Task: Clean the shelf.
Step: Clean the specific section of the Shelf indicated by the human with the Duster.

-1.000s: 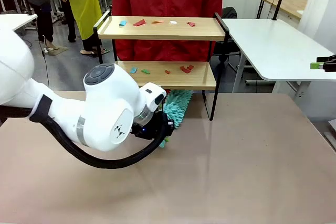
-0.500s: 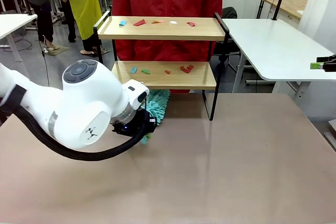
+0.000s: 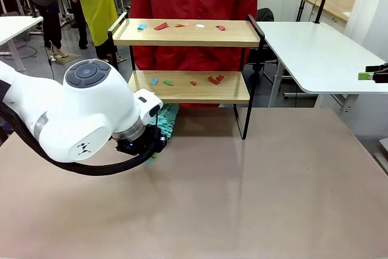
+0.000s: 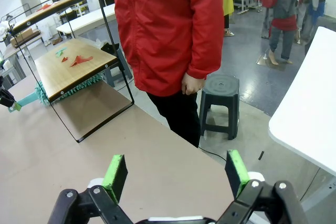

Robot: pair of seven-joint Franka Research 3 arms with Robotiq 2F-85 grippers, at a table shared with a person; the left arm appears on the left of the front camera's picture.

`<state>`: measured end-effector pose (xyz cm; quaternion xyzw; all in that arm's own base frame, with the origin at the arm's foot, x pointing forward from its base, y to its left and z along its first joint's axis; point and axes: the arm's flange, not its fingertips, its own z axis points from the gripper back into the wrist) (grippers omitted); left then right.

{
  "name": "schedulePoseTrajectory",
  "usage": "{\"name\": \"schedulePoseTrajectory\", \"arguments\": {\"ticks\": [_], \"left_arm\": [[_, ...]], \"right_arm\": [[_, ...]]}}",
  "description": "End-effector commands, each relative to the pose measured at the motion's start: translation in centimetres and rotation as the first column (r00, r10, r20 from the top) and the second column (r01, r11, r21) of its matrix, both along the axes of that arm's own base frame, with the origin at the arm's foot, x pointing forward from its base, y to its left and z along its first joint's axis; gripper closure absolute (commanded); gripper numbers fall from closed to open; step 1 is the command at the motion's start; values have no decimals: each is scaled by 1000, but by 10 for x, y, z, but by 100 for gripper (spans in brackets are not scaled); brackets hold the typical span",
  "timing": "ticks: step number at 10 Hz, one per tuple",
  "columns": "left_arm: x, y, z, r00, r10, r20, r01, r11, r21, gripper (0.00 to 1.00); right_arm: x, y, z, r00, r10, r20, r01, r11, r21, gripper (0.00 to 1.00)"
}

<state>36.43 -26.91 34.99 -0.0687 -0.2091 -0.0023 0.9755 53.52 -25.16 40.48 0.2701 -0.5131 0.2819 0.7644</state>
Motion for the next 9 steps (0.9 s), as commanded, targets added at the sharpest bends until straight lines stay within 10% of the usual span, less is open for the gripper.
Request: {"name": "schedulePoseTrajectory", "arguments": {"ticks": [1, 7, 9], "left_arm": [[-11, 6, -4, 997, 61, 38, -64, 995, 81, 87], [-42, 30, 5, 969, 135, 206, -185, 951, 247, 87], [-18, 18, 16, 986, 101, 132, -130, 963, 234, 87]], "right_arm": [[-1, 2, 1, 1000, 2, 1, -2, 1000, -3, 0], [-1, 2, 1, 1000, 2, 1, -2, 1000, -3, 0], [-1, 2, 1, 1000, 2, 1, -2, 1000, -3, 0]]}}
